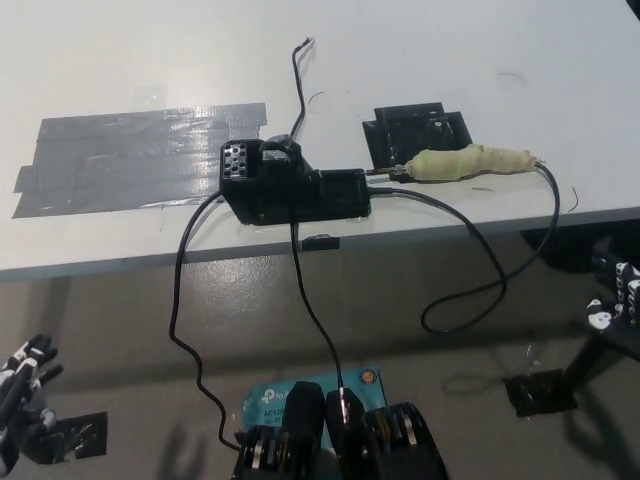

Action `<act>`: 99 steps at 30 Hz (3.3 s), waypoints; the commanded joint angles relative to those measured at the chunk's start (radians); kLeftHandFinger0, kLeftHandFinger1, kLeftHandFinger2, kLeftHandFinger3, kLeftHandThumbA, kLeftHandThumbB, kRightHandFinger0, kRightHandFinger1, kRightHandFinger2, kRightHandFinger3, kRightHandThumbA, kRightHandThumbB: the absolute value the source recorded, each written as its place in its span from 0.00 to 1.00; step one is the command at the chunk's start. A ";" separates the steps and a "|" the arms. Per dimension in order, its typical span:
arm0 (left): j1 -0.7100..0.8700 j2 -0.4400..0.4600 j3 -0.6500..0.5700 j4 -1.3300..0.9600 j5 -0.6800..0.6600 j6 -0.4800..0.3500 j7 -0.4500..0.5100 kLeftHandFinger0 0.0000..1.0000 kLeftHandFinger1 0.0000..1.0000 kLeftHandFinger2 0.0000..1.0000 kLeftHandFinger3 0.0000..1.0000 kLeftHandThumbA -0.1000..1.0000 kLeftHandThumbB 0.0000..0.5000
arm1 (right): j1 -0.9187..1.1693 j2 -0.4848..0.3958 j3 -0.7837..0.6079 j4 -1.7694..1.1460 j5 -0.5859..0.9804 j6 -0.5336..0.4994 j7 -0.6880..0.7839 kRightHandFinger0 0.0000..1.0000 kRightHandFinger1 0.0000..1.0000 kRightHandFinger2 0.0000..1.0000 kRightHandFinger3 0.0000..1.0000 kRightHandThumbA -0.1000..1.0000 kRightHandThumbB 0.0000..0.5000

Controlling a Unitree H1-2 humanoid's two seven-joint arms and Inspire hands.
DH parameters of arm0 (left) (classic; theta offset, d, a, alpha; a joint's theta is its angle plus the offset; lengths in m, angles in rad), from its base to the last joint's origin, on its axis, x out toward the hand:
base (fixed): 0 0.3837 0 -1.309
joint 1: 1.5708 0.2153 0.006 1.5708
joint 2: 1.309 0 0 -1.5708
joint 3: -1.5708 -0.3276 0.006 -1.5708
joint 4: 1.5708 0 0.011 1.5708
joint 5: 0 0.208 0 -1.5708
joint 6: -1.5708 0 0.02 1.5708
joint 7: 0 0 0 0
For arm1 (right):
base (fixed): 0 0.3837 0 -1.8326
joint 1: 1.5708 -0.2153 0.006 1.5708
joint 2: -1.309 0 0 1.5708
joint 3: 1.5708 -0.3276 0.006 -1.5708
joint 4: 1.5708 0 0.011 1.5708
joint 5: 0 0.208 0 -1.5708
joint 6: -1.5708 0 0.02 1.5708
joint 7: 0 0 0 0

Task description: The robot uses its right hand to grab and lift the soldering gun kept on the middle of the table and puts it in its base

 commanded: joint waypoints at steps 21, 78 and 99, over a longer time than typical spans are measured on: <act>0.038 0.022 -0.022 -0.045 -0.015 0.017 -0.040 0.98 0.96 1.00 1.00 0.67 0.00 | -0.600 -0.160 0.353 0.165 -0.439 -0.170 0.072 1.00 1.00 1.00 1.00 0.43 0.63; -0.008 0.056 -0.148 -0.056 -0.008 0.017 -0.050 0.98 0.97 1.00 1.00 0.97 0.00 | -0.911 -0.023 0.705 0.798 -0.885 -0.402 0.117 1.00 1.00 1.00 1.00 0.44 0.52; -0.055 0.041 -0.191 -0.047 0.012 0.008 -0.082 0.99 1.00 1.00 1.00 1.00 0.16 | -0.909 0.024 0.723 0.935 -0.961 -0.353 0.087 1.00 1.00 1.00 1.00 0.40 0.97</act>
